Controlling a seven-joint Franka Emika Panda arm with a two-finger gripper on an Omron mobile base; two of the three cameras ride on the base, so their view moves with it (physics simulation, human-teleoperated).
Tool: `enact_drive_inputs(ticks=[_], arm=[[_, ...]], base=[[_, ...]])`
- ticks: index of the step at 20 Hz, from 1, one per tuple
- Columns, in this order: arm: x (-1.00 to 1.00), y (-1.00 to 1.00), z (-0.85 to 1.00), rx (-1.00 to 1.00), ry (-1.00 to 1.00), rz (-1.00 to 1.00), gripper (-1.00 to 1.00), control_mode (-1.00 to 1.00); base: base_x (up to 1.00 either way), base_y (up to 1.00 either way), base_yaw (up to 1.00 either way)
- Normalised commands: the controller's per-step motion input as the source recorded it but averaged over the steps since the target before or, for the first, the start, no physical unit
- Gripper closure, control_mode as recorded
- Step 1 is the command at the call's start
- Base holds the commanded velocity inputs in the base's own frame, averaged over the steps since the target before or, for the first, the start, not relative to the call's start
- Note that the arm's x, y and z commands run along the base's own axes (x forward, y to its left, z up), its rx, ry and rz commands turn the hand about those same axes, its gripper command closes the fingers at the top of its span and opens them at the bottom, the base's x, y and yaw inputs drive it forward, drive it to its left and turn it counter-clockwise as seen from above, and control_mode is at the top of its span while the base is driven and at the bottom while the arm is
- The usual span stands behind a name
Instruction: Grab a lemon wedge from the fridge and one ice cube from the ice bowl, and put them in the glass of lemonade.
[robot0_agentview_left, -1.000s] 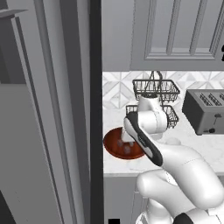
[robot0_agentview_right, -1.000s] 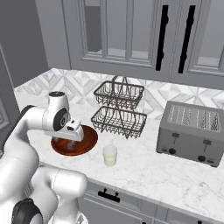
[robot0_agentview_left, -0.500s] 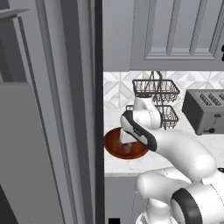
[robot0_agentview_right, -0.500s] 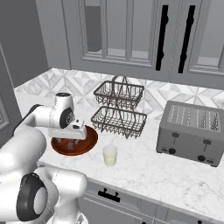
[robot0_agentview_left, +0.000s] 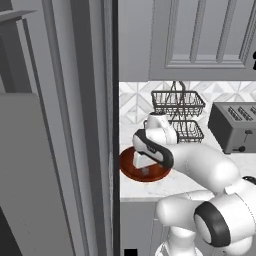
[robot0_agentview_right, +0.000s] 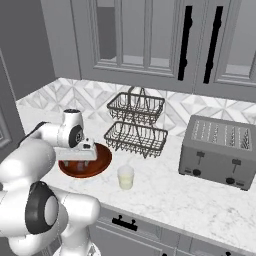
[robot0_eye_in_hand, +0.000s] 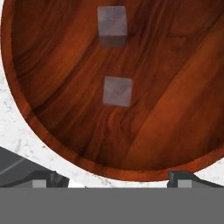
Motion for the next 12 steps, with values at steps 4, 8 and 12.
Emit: enact_drive_inputs(ticks=[4, 8, 12], arm=[[0.0, 0.24, -0.06, 0.0, -0.01, -0.01, -1.0, -1.0], [0.01, 0.0, -0.05, 0.0, 0.0, 0.0, -1.0, -1.0], [0.02, 0.0, -0.2, 0.0, -0.02, 0.0, -1.0, -1.0]], base=[[0.0, 0.0, 0.0], [0.0, 0.0, 0.0], [0.0, 0.0, 0.0]])
